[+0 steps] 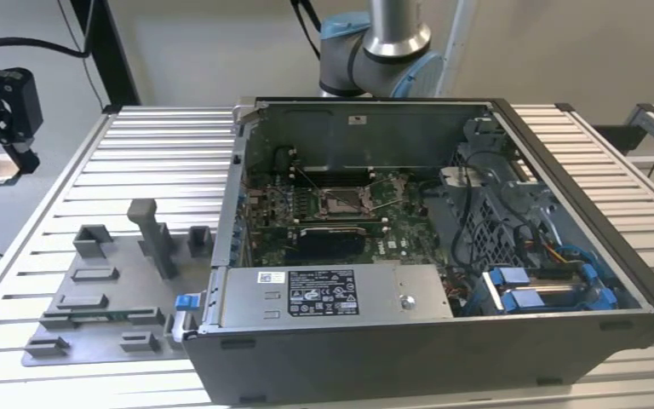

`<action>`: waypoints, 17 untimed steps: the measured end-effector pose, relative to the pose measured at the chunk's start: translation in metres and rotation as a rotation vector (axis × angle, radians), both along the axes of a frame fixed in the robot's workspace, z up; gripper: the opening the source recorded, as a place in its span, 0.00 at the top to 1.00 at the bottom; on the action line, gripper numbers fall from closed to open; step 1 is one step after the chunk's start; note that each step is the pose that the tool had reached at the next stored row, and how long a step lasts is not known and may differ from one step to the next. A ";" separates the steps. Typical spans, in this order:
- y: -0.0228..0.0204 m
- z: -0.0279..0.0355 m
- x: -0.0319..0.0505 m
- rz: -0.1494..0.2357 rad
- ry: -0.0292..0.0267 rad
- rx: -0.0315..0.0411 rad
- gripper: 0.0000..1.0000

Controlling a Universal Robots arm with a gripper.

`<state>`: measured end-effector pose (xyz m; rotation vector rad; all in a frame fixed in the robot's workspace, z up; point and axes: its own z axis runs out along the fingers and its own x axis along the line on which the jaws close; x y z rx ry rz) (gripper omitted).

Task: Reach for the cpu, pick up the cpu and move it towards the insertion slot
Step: 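Pick up the cpu and move it towards the insertion slot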

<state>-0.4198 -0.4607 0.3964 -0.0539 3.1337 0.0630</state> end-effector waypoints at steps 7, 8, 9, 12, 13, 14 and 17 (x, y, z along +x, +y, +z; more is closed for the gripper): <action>0.0000 0.0005 0.0046 0.000 0.0005 -0.0002 1.00; 0.0000 0.0005 0.0072 0.000 0.0012 -0.0003 1.00; 0.0000 0.0005 0.0101 0.000 0.0019 -0.0003 1.00; 0.0000 0.0005 0.0193 0.000 0.0047 -0.0002 1.00; 0.0000 0.0005 0.0225 0.000 0.0057 -0.0002 1.00; 0.0000 0.0005 0.0252 0.000 0.0065 -0.0002 1.00; 0.0000 0.0004 0.0335 0.000 0.0086 -0.0001 1.00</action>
